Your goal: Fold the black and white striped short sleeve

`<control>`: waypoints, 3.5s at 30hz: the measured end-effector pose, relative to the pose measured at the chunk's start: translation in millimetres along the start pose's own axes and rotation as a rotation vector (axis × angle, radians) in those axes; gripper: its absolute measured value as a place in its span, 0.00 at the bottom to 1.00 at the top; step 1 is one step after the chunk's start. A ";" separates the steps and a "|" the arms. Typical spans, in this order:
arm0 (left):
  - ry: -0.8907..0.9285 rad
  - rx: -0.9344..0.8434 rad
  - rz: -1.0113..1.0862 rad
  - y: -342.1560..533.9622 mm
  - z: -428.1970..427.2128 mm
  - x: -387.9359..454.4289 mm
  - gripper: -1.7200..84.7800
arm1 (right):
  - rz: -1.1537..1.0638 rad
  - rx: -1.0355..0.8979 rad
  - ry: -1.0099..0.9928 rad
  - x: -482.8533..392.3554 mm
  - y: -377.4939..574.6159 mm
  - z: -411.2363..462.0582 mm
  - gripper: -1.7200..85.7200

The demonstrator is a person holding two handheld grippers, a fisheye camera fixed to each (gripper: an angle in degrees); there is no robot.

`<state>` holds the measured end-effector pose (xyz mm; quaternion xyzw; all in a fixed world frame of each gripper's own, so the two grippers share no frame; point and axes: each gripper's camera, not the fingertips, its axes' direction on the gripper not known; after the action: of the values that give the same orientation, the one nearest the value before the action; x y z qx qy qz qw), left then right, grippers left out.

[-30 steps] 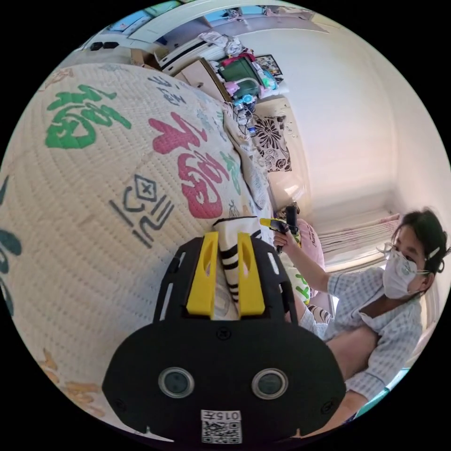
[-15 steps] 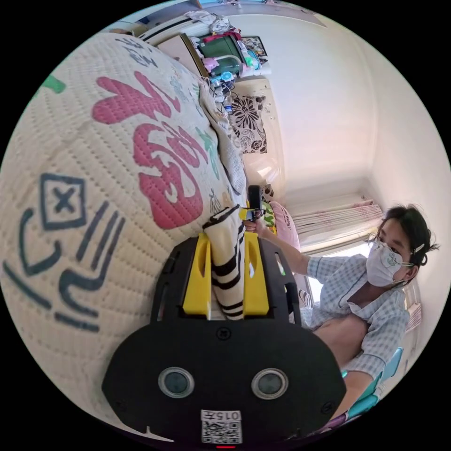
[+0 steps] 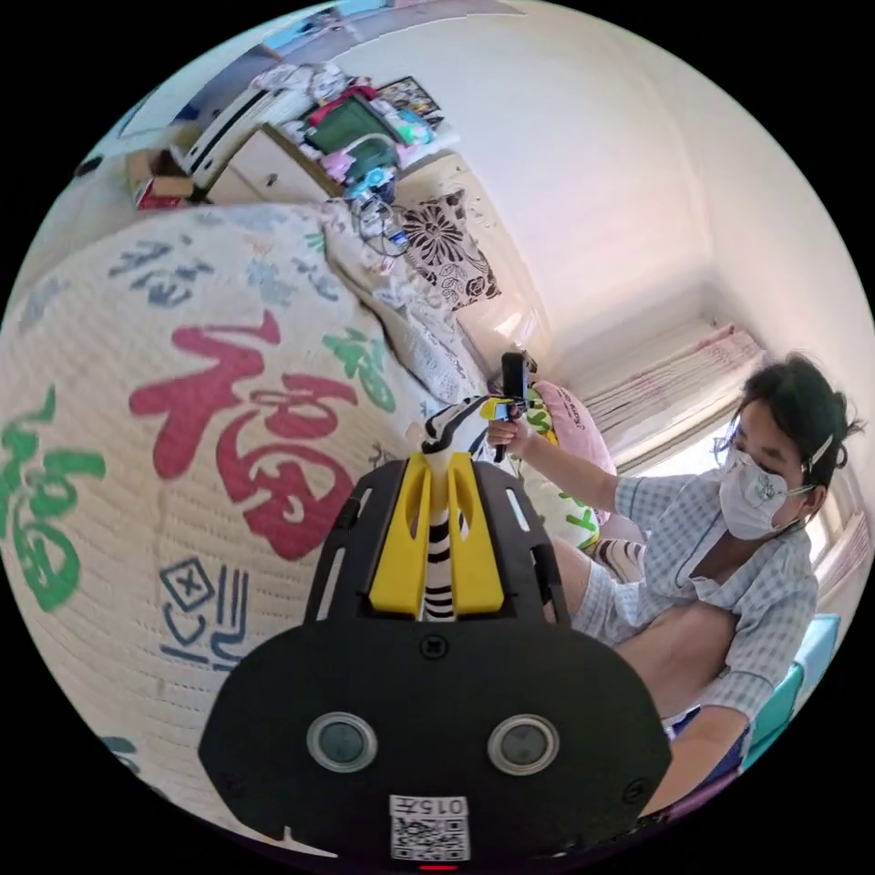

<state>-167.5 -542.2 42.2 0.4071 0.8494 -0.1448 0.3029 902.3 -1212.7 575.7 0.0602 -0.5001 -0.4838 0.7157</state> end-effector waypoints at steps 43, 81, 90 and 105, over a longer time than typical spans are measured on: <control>-0.053 -0.037 -0.297 262.8 66.3 111.5 0.06 | 0.232 -0.219 0.076 -95.1 199.8 125.4 0.03; -0.023 0.144 -0.397 239.8 -41.4 54.0 0.10 | 0.461 0.158 0.037 52.4 164.6 123.8 0.10; -0.124 -0.080 -0.314 292.7 -43.5 115.0 0.05 | 0.321 -0.252 0.142 7.6 166.5 204.3 0.05; 0.017 0.027 -0.325 317.7 -125.4 105.4 0.21 | 0.375 -0.070 -0.079 67.8 138.4 216.4 0.19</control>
<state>-20.8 -217.8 72.9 0.2697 0.9045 -0.1999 0.2630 824.5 -1105.1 805.7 -0.0783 -0.5131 -0.3611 0.7747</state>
